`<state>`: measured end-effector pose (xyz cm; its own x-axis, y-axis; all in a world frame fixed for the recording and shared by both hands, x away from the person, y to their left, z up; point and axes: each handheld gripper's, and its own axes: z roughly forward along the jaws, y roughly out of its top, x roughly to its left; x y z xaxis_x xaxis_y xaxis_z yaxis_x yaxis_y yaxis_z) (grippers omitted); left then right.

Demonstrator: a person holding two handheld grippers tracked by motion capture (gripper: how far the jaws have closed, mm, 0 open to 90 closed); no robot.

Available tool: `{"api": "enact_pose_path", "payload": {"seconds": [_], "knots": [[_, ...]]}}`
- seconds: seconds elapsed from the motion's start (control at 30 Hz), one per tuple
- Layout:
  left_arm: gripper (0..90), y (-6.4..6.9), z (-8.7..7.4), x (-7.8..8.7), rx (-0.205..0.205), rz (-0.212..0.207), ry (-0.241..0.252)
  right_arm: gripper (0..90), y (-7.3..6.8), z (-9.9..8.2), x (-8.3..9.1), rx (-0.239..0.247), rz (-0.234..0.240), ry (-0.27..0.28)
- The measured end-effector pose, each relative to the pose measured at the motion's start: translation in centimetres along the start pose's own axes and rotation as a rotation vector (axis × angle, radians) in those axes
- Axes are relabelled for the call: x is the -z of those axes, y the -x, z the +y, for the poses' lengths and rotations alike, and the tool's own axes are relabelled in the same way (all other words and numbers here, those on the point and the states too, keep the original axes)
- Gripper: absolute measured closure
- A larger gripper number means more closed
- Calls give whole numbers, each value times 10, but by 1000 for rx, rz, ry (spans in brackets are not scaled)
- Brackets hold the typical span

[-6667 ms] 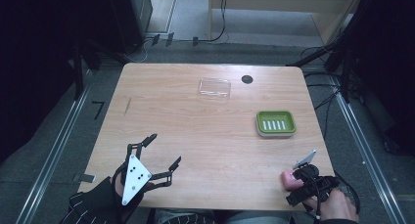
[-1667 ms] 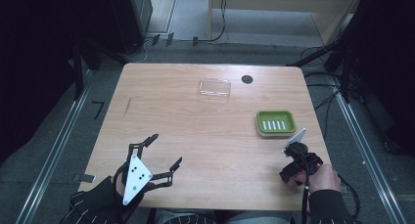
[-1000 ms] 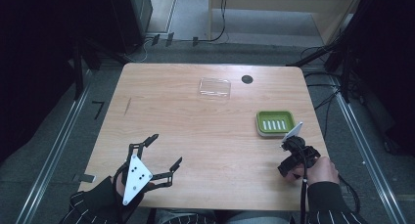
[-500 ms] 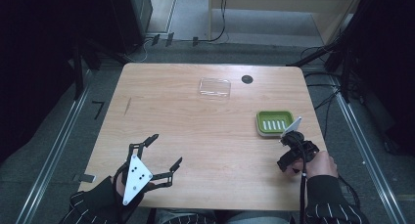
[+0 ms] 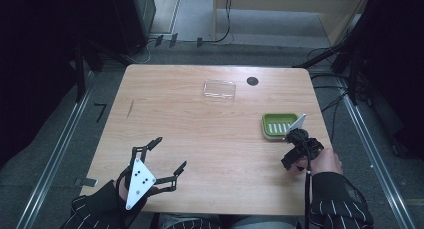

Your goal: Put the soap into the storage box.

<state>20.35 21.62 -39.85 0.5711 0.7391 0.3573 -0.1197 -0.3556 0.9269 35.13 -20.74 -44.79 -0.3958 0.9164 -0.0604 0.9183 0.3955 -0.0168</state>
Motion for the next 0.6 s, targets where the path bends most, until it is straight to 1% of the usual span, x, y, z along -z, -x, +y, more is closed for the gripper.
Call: {"api": "enact_pose_path", "payload": {"seconds": [0.1,0.13,0.33,0.37,0.4,0.6], "knots": [[136,0,0,0,-1,0,-3,137,0,3,1,4,-2,-1],[136,0,0,0,-2,0,-5,137,0,4,1,-3,-2,-1],[136,0,0,0,-2,0,-5,137,0,12,1,15,-3,-4],[136,0,0,0,-4,-1,-5,137,0,13,1,8,-3,-7],[136,0,0,0,-5,-1,-6,137,0,14,1,16,-3,-6],[136,0,0,0,-3,1,-6,137,1,21,2,16,-1,-9]]}}
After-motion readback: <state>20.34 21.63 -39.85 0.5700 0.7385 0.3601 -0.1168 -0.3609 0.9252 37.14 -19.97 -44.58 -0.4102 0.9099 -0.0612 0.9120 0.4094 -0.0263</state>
